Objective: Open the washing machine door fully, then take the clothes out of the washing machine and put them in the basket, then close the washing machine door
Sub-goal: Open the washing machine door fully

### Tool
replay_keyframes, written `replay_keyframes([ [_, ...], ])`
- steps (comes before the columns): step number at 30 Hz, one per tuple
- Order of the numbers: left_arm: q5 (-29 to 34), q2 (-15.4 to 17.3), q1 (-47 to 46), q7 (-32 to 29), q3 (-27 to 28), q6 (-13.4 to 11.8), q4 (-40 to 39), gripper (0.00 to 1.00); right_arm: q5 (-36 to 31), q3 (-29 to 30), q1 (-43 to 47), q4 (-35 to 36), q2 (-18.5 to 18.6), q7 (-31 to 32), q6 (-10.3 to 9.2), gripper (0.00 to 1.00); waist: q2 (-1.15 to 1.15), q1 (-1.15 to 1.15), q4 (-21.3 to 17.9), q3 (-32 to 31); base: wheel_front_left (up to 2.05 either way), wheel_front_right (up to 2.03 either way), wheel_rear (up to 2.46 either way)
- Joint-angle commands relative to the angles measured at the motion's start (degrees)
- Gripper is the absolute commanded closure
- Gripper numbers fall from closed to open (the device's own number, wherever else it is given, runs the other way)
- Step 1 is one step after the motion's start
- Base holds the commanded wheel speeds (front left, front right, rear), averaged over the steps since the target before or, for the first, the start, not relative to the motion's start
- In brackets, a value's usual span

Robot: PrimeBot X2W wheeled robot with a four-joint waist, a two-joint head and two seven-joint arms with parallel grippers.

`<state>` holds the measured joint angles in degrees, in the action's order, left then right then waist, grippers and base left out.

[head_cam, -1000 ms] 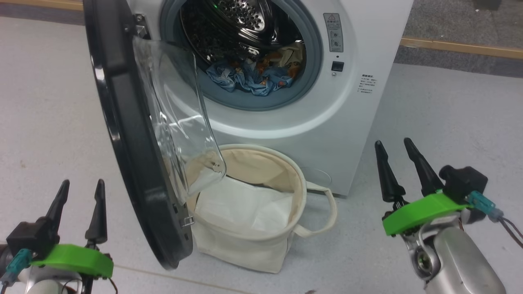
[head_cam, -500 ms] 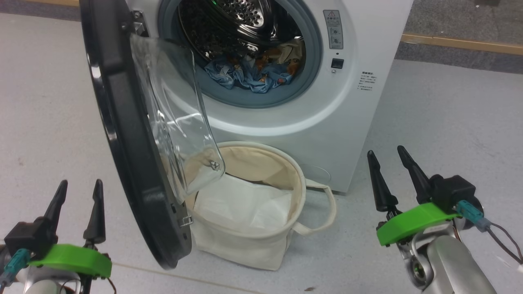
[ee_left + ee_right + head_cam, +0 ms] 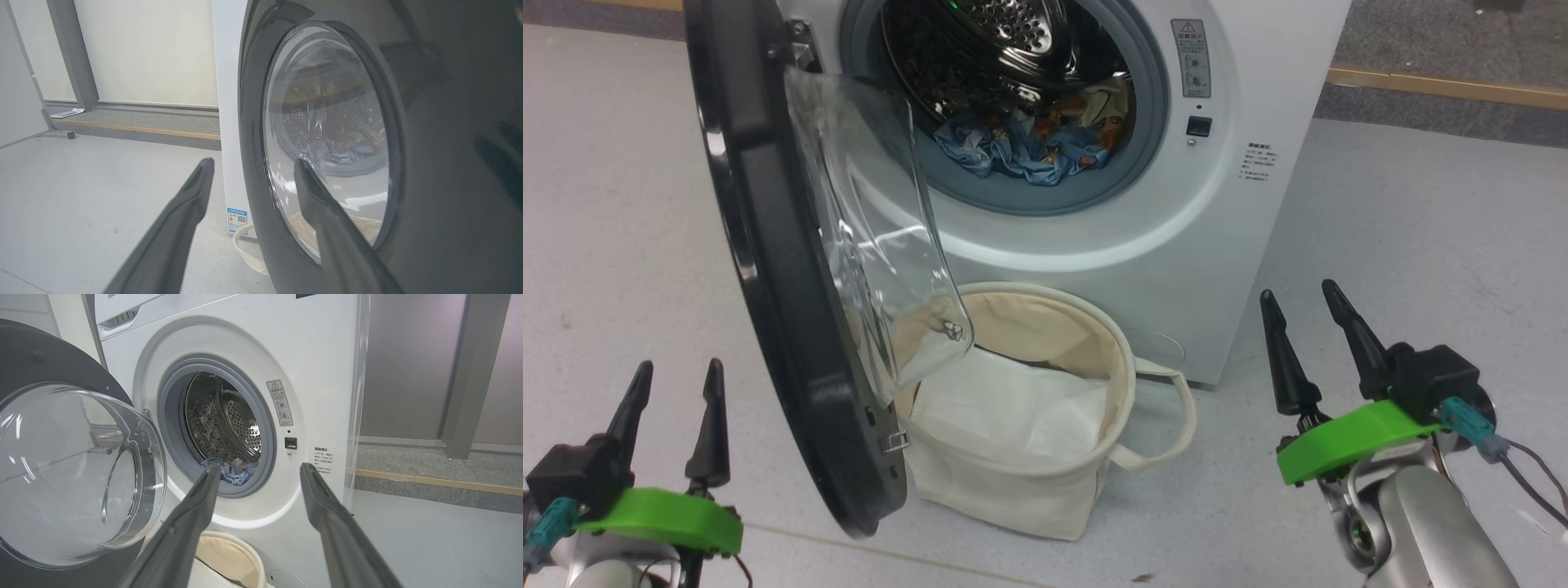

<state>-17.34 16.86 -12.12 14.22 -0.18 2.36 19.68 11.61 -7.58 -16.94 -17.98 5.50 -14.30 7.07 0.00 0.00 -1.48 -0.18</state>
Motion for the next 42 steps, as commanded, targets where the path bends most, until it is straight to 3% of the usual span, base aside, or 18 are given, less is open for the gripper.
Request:
replay_keyframes([
  [1, -0.6, 2.5, -2.0, 0.1, 2.3, -0.4, -1.8, 0.00, -0.3, -0.8, -0.4, 2.0, -0.7, -0.7, 0.42, 0.00, 0.00, 0.00, 0.0, 0.0, 0.00, 0.00, 0.00],
  [13, -1.4, 2.8, -1.7, 0.1, 2.1, -0.6, -1.6, 0.00, -0.7, 0.4, -0.2, 1.6, -1.1, -0.7, 0.42, 0.00, 0.00, 0.00, 0.2, 0.0, 0.00, 0.00, 0.00],
  [14, -1.8, 2.6, -1.7, 0.0, 2.3, -0.7, -1.5, 0.33, -0.7, 0.5, -0.2, 1.6, -1.1, -0.7, 0.42, 0.00, 0.00, 0.00, 0.3, -0.1, 0.00, 0.00, 0.00],
  [15, -2.6, 2.5, -1.7, -0.1, 2.8, -0.8, -1.6, 1.00, -0.6, 0.7, 0.0, 1.4, -1.2, -0.7, 0.42, 0.00, 0.00, 0.00, 0.4, -0.2, 0.00, 0.00, 0.00],
  [23, -7.5, 1.8, -2.4, 0.2, 6.7, -0.6, -6.4, 1.00, -0.7, 1.9, 0.9, 0.7, -1.1, -0.7, 0.42, 0.00, 0.00, 0.00, 1.5, -1.4, 0.00, 0.00, 0.00],
  [30, -13.0, 0.5, -3.8, -5.0, 7.8, -0.7, -19.7, 1.00, -0.5, 2.1, 1.6, 0.2, -0.9, -0.7, 0.42, 0.00, 0.00, 0.00, 2.3, -2.5, 0.00, 0.00, 0.00],
  [37, -13.2, -0.2, -5.0, -16.5, 1.2, -2.2, -34.7, 1.00, 0.0, 2.5, 1.4, -1.2, -1.0, -0.7, 0.42, 0.00, 0.00, 0.00, 2.7, -2.9, 0.00, 0.00, 0.00],
  [42, -14.4, -3.0, -5.9, -26.4, -6.6, -4.0, -41.8, 1.00, 0.1, 2.7, 0.9, -1.7, -1.0, -0.7, 0.42, 0.00, 0.00, 0.00, 2.6, -2.7, 0.00, 0.00, 0.00],
])
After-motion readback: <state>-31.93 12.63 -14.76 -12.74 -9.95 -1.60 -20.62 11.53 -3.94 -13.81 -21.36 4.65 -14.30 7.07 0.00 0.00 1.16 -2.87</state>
